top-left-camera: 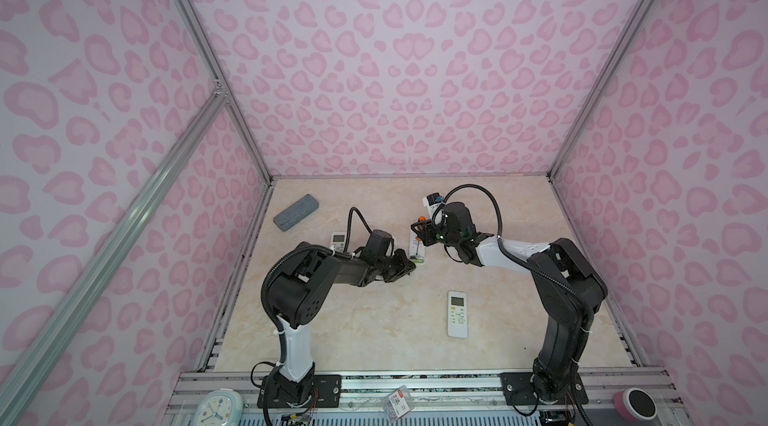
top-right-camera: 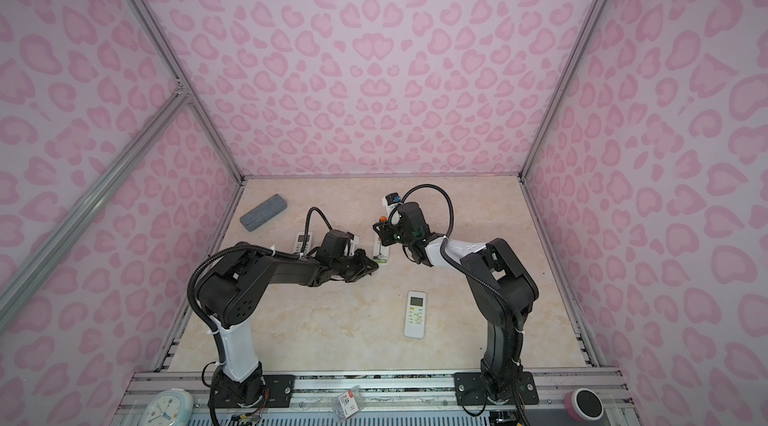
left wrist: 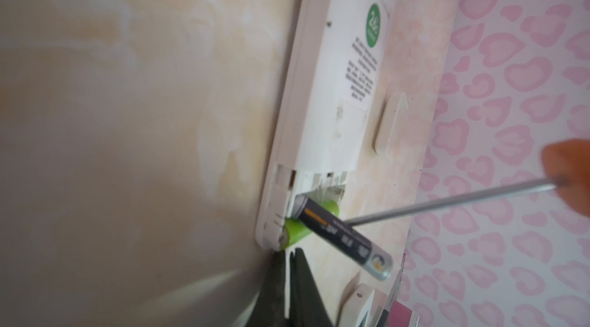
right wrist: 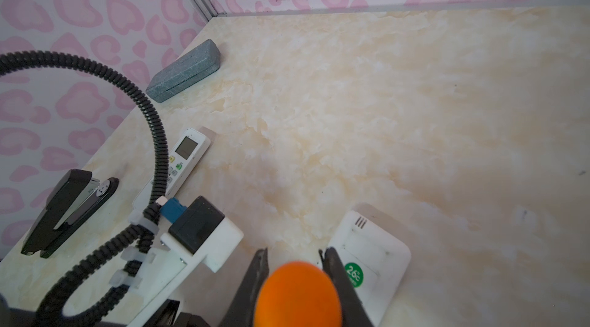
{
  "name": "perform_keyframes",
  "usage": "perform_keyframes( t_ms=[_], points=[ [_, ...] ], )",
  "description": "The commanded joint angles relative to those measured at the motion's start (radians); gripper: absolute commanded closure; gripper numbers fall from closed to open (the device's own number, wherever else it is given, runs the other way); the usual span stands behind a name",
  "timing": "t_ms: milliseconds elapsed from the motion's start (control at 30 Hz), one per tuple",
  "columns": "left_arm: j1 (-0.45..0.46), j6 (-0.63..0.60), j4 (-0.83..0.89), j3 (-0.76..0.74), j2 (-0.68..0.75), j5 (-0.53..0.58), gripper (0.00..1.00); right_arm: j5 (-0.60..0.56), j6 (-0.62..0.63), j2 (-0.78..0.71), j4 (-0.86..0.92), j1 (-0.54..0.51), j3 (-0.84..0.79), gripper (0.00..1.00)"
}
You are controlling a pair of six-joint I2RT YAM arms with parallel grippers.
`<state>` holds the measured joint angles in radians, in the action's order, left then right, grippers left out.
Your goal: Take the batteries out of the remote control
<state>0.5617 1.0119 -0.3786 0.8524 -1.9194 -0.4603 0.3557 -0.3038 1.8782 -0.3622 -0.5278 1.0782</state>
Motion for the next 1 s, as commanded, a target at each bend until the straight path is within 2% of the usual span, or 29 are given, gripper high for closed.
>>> perform_keyframes(
  t_ms=[0, 400, 967],
  points=[
    [-0.002, -0.022, 0.096, -0.014, 0.011, 0.055, 0.91, -0.012, 0.022, 0.007, -0.004, 0.0, 0.0, 1.0],
    [-0.003, -0.026, 0.083, -0.031, 0.001, 0.061, 0.96, 0.035, 0.023, 0.033, 0.01, -0.019, 0.046, 1.0],
    [-0.009, -0.052, 0.112, -0.086, 0.071, 0.091, 0.96, 0.038, 0.083, 0.027, 0.084, -0.037, 0.094, 1.0]
  ],
)
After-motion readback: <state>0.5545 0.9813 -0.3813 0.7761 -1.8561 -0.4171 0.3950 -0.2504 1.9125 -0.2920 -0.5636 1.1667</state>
